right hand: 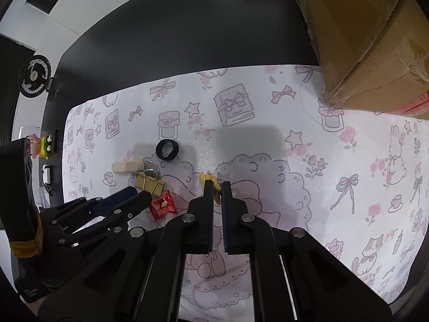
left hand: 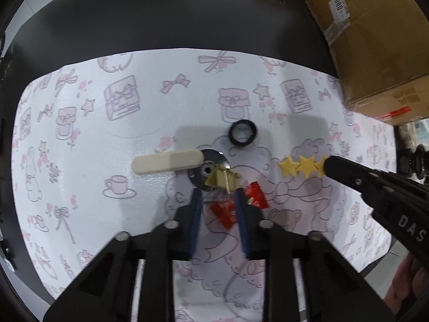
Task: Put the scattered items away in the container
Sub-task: 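Close the left tool on the yellow binder clip, then carry the star strip in the right tool and clip in the left tool over the box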
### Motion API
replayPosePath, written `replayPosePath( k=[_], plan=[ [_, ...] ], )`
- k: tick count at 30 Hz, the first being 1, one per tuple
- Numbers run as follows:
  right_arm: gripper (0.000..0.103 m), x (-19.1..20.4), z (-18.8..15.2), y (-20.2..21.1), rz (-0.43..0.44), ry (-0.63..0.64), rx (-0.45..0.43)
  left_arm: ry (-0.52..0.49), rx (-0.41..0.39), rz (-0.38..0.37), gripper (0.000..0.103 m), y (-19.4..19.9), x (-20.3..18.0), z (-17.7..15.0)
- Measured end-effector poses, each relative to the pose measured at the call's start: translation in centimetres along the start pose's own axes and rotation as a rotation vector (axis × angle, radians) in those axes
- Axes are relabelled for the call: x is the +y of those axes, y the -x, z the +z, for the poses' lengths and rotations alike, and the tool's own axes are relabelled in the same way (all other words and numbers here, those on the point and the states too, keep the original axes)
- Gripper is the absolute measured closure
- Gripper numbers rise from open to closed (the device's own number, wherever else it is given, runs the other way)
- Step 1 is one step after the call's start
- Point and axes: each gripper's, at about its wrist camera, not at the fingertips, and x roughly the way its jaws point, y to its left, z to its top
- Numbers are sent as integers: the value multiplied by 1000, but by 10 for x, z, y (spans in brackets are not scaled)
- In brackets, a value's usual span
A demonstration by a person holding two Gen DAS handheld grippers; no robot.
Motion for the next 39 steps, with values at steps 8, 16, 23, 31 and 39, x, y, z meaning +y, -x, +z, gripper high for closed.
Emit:
replayPosePath(
  k=[8, 16, 23, 31, 39],
  plan=[
    [98, 3, -1, 5, 1, -25, -12, 9, -4, -38, 102, 34, -37, 12],
    [98, 18, -2, 33, 13, -38, -46, 17, -30, -43, 102, 48, -70, 45],
    [98, 44, -4, 84, 14, -37, -105, 7, -89, -50, 102, 115, -75, 49],
    [98, 72, -6, 157, -11, -9, -204, 3, -171, -72, 102, 187, -96, 49],
    [98, 91, -4, 220, -41, -19, -306, -25, -271, -75, 102, 254, -118, 53]
  ],
)
